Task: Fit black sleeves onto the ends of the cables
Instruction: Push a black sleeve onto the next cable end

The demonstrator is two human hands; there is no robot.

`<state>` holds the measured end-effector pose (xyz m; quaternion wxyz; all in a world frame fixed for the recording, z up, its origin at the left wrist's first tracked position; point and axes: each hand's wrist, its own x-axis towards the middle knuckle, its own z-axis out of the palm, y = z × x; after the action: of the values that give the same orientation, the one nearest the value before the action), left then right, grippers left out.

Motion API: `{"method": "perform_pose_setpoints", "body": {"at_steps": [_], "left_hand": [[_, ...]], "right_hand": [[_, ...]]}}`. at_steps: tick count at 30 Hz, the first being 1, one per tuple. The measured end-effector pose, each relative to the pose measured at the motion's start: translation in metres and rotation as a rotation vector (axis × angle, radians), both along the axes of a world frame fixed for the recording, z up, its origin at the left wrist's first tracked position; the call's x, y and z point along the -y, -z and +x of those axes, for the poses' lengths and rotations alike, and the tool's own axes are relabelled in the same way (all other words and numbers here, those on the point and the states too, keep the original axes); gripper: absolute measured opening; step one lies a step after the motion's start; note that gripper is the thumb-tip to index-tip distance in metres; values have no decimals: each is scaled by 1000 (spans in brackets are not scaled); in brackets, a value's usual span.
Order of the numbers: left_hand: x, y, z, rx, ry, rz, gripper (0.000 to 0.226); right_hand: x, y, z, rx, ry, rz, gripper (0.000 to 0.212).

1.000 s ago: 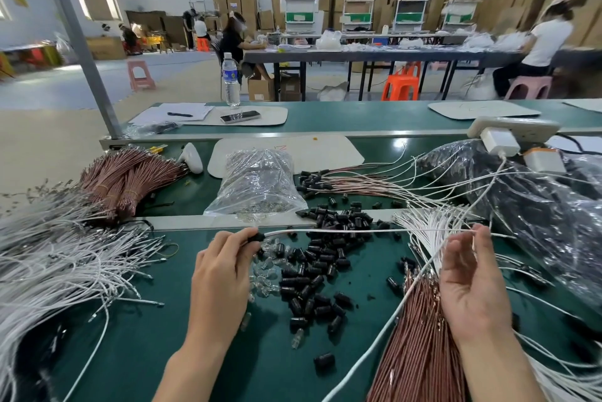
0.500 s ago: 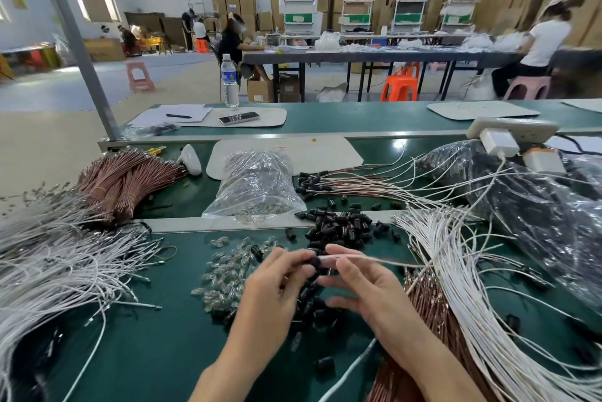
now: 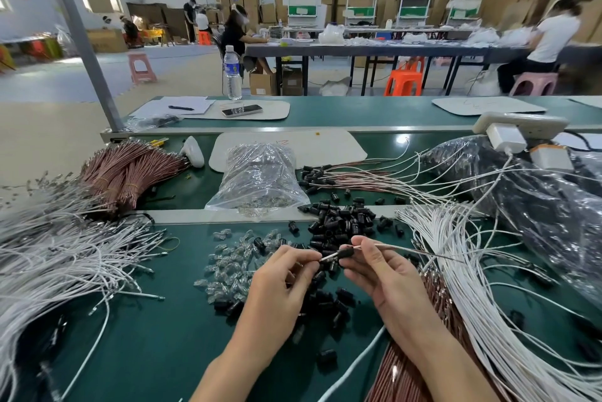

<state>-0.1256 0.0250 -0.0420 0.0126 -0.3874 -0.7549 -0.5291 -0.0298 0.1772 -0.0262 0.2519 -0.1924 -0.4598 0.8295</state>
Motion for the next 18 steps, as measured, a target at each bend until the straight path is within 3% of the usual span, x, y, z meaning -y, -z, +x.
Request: {"method": "perform_pose_setpoints", "body": {"at_steps": [4, 18], "left_hand": [[-1, -1, 4, -12, 40, -16, 18], [-2, -4, 4, 320, 29, 121, 23]], "right_hand": [[4, 1, -1, 14, -56, 8, 31], [6, -1, -1, 36, -71, 48, 23]]}}
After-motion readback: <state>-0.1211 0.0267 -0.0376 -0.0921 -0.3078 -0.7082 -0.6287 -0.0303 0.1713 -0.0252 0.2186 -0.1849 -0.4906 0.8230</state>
